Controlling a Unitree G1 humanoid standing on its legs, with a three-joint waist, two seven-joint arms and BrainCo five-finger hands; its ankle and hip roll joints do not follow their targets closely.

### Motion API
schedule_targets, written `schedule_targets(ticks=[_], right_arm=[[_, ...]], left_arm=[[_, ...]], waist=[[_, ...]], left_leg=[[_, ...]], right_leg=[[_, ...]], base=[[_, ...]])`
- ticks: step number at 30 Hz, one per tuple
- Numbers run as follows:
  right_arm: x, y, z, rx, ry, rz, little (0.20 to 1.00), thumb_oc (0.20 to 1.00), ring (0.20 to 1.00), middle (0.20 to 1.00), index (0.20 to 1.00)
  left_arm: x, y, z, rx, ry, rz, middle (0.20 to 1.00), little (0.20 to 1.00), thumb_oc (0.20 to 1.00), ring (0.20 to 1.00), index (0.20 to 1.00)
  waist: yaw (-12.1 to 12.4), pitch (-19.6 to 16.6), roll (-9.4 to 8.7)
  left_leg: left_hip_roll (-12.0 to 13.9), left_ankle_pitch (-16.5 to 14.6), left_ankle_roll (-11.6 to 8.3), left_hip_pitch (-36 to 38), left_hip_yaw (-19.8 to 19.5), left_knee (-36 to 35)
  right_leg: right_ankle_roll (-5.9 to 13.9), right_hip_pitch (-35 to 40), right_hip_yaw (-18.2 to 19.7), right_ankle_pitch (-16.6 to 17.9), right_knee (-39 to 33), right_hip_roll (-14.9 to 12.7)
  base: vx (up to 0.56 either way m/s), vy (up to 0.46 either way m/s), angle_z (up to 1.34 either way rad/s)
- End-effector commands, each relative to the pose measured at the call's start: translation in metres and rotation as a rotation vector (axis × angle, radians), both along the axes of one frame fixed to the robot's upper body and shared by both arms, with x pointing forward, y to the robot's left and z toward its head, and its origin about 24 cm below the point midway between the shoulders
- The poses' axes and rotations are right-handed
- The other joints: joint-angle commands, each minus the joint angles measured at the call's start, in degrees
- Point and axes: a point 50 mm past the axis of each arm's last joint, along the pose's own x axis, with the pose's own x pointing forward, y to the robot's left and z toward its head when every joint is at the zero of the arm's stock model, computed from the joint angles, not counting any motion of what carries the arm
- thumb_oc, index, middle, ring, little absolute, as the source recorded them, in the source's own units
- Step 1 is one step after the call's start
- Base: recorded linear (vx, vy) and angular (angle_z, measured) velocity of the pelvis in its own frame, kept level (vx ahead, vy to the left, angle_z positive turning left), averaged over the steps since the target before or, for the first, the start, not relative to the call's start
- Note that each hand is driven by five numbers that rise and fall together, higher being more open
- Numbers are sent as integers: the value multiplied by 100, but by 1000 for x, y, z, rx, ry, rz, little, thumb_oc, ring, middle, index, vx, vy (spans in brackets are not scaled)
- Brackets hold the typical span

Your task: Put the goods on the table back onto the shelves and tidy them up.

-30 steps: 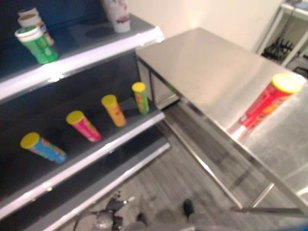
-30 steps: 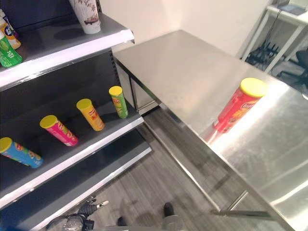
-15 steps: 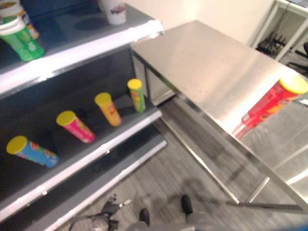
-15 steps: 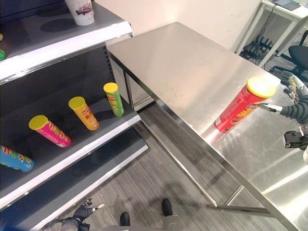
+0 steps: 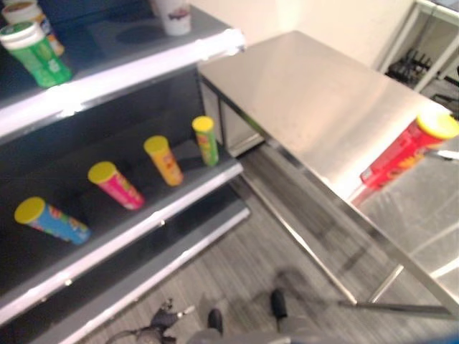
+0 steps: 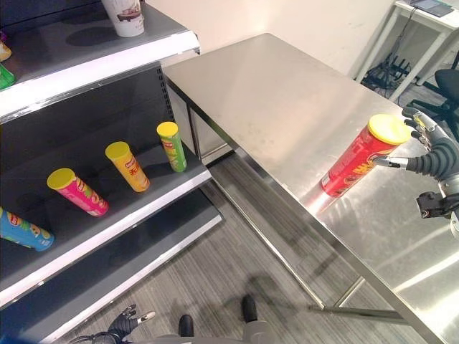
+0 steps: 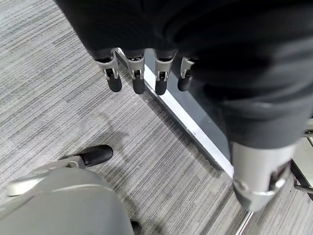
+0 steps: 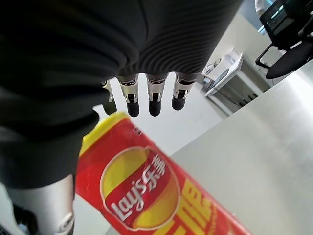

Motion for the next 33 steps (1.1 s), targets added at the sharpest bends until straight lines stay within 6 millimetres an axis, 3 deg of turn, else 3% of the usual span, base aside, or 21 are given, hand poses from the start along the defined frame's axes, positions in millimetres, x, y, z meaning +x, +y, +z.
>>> schedule_targets(ticks=[1,11,19,20,21,22,33], right_arm=[[8,7,36,-38,-122,35,1000,1000,1000,1000,1000],[12,3,34,-70,-101,-1,1000,1000,1000,1000,1000],[11,-3,30,-161,51,1,1000,1000,1000,1000,1000],[11,-3,30,-165,53,3,777,777,777,777,777],[11,-2,30,-162,56,8,404,404,404,404,404],[12,-2,29,-158,58,9,200,200,200,200,200],[12,3,30,-127,-1,10,200,200,200,200,200]], left_arm=[[8,15,5,41,-28,10,1000,1000,1000,1000,1000],[9,14,5,41,-26,8,1000,1000,1000,1000,1000],[13,14,6,47,-30,-4,1000,1000,1000,1000,1000],[12,14,6,47,-29,-3,1000,1000,1000,1000,1000],[12,14,5,46,-26,-2,1000,1000,1000,1000,1000],[12,13,5,44,-25,-3,1000,1000,1000,1000,1000],[16,14,6,50,-38,15,1000,1000,1000,1000,1000]], waist=[[265,-23,-276],[315,4,-339],[306,21,-410],[303,25,-413],[301,26,-414],[305,27,-415],[293,23,-400]], left_leg=[[49,-125,-402,13,-58,1],[61,-120,-420,-10,-100,1],[79,-117,-454,1,-123,1],[82,-112,-456,5,-121,1],[85,-112,-458,7,-127,1],[85,-111,-458,6,-134,1],[99,-106,-463,17,-141,1]], right_leg=[[326,346,-464,-520,188,99],[320,371,-523,-536,161,102],[321,387,-596,-550,171,107],[318,397,-600,-551,168,106],[318,399,-605,-551,166,108],[316,401,-605,-552,166,110],[301,427,-647,-569,165,119]], base=[[-2,-2,7],[1,-1,2],[0,0,0],[0,0,0],[0,0,0],[0,0,0],[-3,-2,1]])
